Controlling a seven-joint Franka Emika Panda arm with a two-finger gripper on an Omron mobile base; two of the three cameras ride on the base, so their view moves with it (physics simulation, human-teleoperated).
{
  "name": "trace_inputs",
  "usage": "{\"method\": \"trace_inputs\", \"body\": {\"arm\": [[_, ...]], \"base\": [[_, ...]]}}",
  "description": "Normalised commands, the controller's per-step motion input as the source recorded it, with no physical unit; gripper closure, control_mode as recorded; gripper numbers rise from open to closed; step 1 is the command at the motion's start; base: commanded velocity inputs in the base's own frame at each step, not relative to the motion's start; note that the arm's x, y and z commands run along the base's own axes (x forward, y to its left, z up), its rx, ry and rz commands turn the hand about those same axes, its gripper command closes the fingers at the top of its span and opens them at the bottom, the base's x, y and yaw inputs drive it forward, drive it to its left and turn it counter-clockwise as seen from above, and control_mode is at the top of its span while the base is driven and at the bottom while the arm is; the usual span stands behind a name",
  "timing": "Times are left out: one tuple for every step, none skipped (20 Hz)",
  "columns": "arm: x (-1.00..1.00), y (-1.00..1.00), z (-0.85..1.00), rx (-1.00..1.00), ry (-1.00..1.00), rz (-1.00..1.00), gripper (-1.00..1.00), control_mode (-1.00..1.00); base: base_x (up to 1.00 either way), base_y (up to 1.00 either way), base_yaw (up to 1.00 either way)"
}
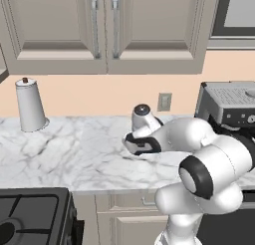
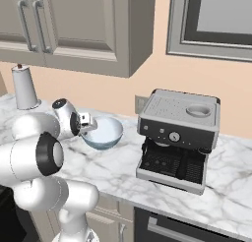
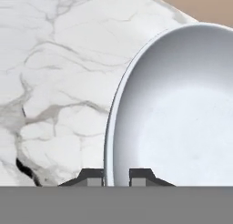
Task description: Pick the cup and bowl from the counter and place them on the counter next to the sink.
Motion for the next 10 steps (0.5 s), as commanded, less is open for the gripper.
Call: {"method": "trace_inputs", "body": {"arm": [[-0.63, 0.34, 0.00, -0.02, -0.13, 0.03, 1.00, -1.00], [-0.61, 0.34, 0.01, -0.01, -0.10, 0.03, 1.00, -1.00], [-0.59, 0.34, 0.04, -0.01, -0.07, 0.03, 1.00, -1.00], [-0.59, 0.32, 0.09, -0.03, -0.01, 0.04, 1.00, -1.00], [-0.49, 0.29, 0.10, -0.07, 0.00, 0.07, 1.00, -1.00], [-0.34, 0.21, 0.08, -0.11, 0.00, 0.08, 1.00, -1.00], [-0.32, 0.14, 0.09, -0.11, 0.01, 0.09, 1.00, -1.00], [-0.32, 0.14, 0.07, -0.12, 0.03, 0.09, 1.00, -1.00], [-0.34, 0.11, 0.10, -0.09, 0.08, 0.09, 1.00, -1.00], [-0.34, 0.11, 0.06, -0.08, 0.10, 0.09, 1.00, -1.00]], "base": [[0.00, 0.00, 0.00], [0.00, 0.00, 0.00], [0.00, 0.00, 0.00], [0.00, 0.00, 0.00], [0.00, 0.00, 0.00], [0.00, 0.00, 0.00], [0.00, 0.00, 0.00], [0.00, 0.00, 0.00], [0.00, 0.00, 0.00], [0.00, 0.00, 0.00]]}}
